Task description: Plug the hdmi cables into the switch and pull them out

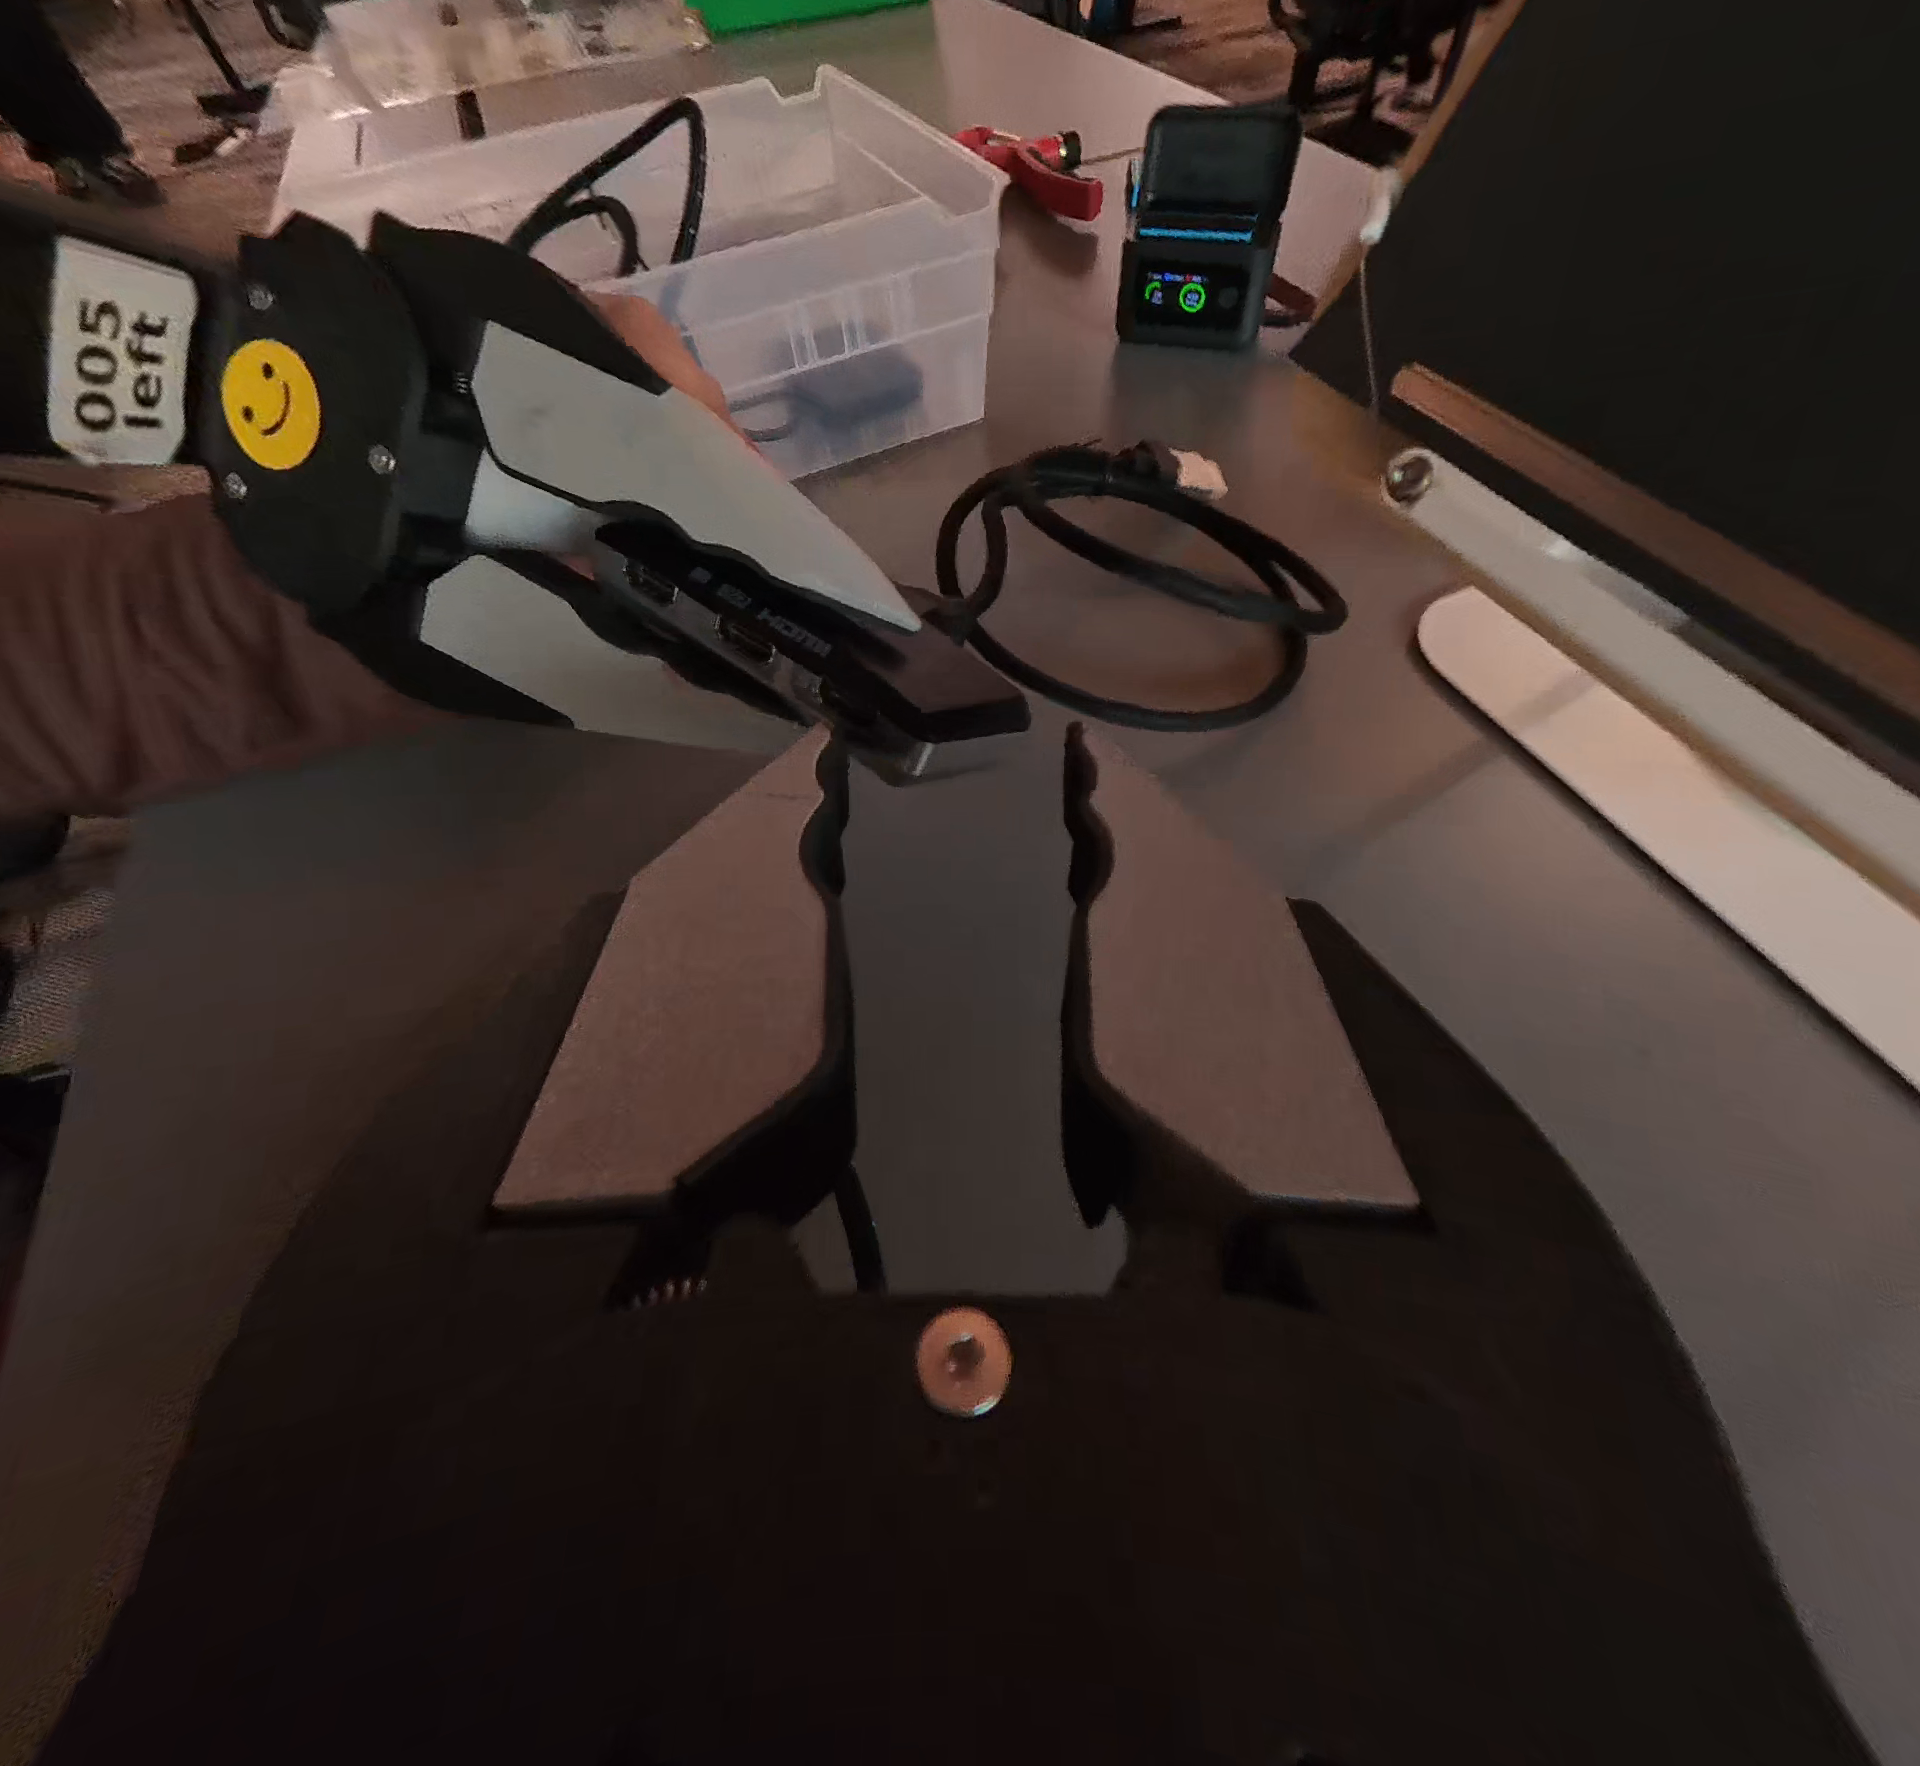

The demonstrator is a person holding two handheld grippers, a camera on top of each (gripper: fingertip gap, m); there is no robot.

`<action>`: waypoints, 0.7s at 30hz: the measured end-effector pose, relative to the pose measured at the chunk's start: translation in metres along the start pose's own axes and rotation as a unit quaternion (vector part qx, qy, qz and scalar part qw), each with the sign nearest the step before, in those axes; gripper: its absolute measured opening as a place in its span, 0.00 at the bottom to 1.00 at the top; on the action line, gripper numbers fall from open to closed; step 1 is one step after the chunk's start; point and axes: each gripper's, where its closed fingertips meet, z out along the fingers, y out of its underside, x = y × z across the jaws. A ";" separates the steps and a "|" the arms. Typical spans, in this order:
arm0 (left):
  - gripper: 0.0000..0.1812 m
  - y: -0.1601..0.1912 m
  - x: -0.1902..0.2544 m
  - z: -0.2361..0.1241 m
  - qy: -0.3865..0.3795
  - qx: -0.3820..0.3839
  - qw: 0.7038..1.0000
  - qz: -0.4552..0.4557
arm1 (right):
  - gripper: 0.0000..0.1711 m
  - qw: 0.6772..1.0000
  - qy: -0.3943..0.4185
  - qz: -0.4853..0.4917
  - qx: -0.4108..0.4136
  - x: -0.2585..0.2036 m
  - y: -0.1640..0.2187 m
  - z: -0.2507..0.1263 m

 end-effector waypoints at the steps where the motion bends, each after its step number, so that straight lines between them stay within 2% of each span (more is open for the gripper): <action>1: 0.12 -0.003 -0.001 -0.002 0.003 0.007 1.000 -0.010 | 0.20 1.000 -0.008 0.001 0.006 -0.004 -0.002 -0.001; 6: 0.12 -0.009 -0.003 -0.008 0.009 0.024 0.999 -0.027 | 0.13 0.996 -0.057 0.058 0.027 -0.010 -0.007 -0.008; 11: 0.12 -0.007 0.006 -0.005 0.028 0.012 0.999 -0.021 | 0.13 0.998 -0.029 0.048 0.024 -0.005 -0.005 -0.009; 12: 0.12 -0.009 0.010 -0.004 0.035 0.018 0.999 -0.017 | 0.03 0.999 -0.009 0.041 0.023 0.000 -0.005 -0.010; 13: 0.12 -0.016 0.015 -0.005 0.043 0.032 0.998 -0.013 | 0.00 0.999 0.028 0.020 0.010 0.009 0.000 -0.010; 15: 0.12 -0.021 0.018 -0.003 0.034 0.029 0.999 0.013 | 0.00 0.996 0.074 -0.025 -0.038 0.016 0.015 -0.006; 17: 0.12 -0.007 0.014 0.002 -0.002 -0.015 0.996 0.088 | 0.03 0.992 0.107 -0.046 -0.048 0.023 0.016 -0.008; 19: 0.12 0.014 0.016 0.006 -0.012 -0.059 0.987 0.148 | 0.06 0.992 0.107 -0.051 -0.050 0.022 0.015 -0.012; 21: 0.12 0.026 0.017 0.009 -0.008 -0.074 0.986 0.148 | 0.11 0.993 0.077 -0.060 -0.066 0.014 0.020 -0.015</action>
